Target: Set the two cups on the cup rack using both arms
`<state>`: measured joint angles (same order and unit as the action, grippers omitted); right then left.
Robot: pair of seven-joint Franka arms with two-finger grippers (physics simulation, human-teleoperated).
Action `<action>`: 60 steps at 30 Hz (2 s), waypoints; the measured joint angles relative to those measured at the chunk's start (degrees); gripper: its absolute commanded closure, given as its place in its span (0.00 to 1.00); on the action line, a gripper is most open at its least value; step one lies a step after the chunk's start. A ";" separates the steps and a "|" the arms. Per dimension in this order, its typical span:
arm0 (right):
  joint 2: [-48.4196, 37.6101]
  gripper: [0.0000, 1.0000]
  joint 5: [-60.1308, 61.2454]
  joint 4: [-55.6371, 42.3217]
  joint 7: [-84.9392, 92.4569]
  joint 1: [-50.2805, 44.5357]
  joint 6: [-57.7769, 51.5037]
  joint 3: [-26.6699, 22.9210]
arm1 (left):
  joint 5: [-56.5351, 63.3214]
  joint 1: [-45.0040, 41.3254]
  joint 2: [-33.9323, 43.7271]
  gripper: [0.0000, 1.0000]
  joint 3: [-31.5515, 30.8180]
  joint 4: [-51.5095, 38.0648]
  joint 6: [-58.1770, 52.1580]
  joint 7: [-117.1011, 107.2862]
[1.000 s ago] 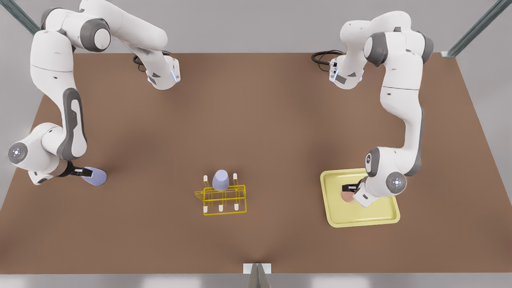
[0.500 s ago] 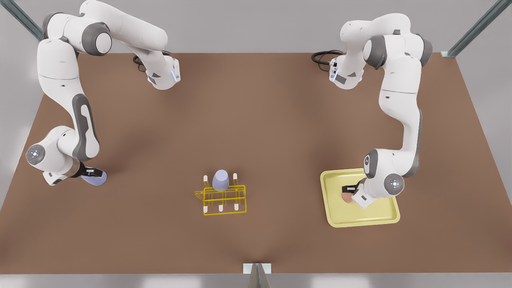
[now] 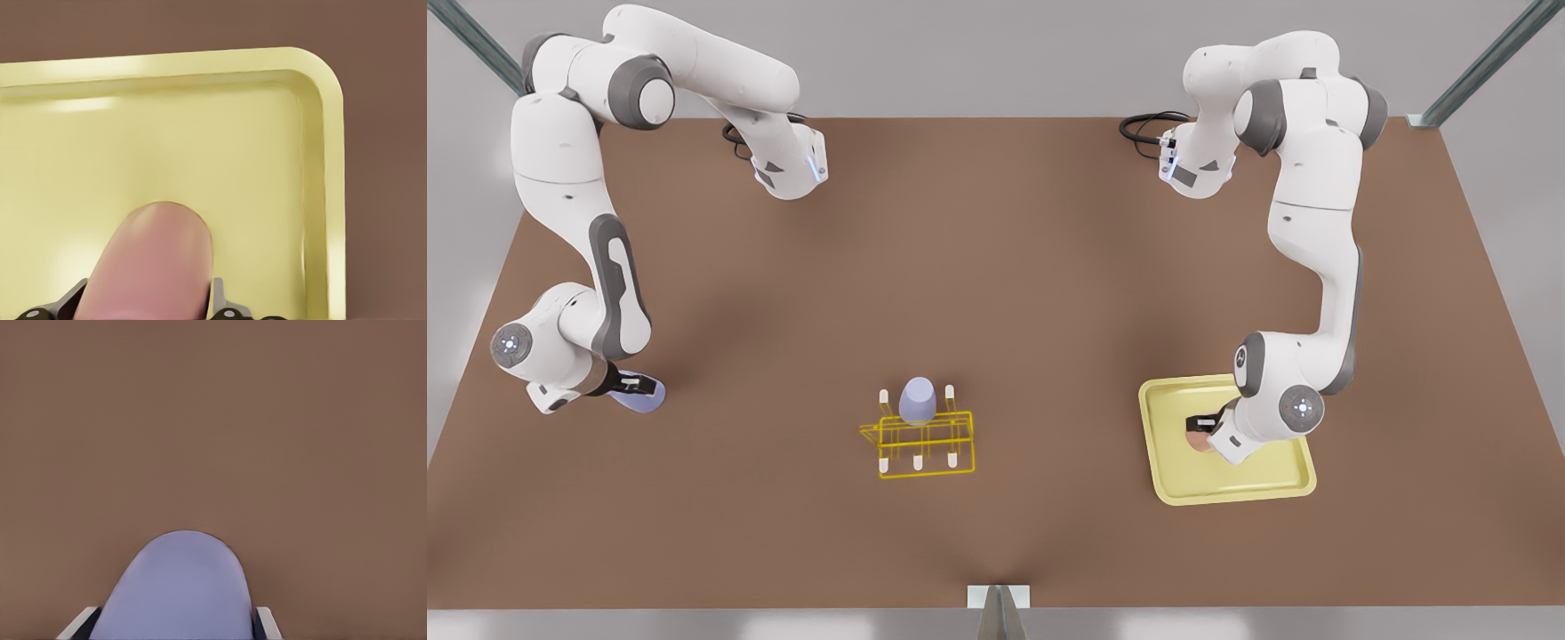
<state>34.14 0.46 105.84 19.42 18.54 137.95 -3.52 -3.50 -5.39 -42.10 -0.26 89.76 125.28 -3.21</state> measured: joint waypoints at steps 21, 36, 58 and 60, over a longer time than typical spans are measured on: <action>-1.73 0.16 4.79 -3.20 0.43 -0.37 -2.87 13.84 | -0.61 -0.04 0.11 0.17 -1.26 -2.81 -1.20 -0.97; 14.73 0.15 16.78 -42.96 -10.45 -16.05 -18.00 22.68 | -4.68 -2.03 -2.26 0.18 -9.97 -20.49 -12.18 -11.80; 19.71 0.00 20.12 -45.98 -25.18 -19.08 -25.21 25.45 | -10.51 -9.93 -15.93 0.18 -24.00 -37.46 8.71 -30.94; 19.82 0.00 20.10 -45.97 -25.79 -19.14 -25.30 25.46 | -10.79 -10.64 -16.27 0.18 -24.83 -37.78 10.16 -32.03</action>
<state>53.95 20.56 59.88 -6.37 -0.60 112.65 21.94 -14.29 -16.03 -58.37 -25.09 51.98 135.44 -35.24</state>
